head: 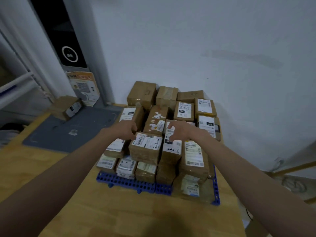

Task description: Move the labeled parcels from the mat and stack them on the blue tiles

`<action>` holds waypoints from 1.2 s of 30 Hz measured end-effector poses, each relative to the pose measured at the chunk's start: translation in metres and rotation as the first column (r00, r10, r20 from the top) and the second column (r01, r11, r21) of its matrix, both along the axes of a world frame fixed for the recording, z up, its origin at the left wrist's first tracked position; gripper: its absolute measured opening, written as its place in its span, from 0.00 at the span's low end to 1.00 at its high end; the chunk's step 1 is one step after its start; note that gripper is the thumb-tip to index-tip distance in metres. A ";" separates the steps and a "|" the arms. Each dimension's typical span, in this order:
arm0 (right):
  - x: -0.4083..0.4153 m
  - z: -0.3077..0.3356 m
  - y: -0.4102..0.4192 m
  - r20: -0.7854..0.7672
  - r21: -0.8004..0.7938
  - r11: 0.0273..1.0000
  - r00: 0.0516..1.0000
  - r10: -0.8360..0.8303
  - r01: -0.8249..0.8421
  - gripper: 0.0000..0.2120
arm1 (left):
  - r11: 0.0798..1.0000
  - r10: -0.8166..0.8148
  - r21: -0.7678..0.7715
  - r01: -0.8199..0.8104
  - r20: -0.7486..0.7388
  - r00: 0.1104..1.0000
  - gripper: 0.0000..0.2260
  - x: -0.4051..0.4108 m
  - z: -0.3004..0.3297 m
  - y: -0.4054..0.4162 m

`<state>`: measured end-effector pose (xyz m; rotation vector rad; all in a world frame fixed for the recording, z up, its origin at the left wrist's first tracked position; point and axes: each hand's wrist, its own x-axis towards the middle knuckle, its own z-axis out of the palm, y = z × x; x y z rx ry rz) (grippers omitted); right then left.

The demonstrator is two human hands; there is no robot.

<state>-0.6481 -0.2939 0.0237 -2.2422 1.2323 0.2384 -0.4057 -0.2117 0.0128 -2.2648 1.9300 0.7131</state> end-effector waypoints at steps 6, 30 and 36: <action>0.084 -0.008 0.032 -0.014 -0.045 0.998 0.999 0.038 -0.039 0.29 | 1.000 -0.003 -0.011 0.003 -0.018 1.000 0.22 0.079 -0.007 0.031; 0.273 -0.028 0.097 0.032 0.099 0.988 0.993 0.113 -0.115 0.22 | 0.987 0.148 0.079 -0.143 -0.066 0.987 0.26 0.257 -0.030 0.126; 0.295 -0.041 0.102 0.093 0.147 0.983 0.990 0.102 -0.115 0.25 | 0.976 0.205 0.090 -0.197 -0.078 0.976 0.22 0.277 -0.036 0.139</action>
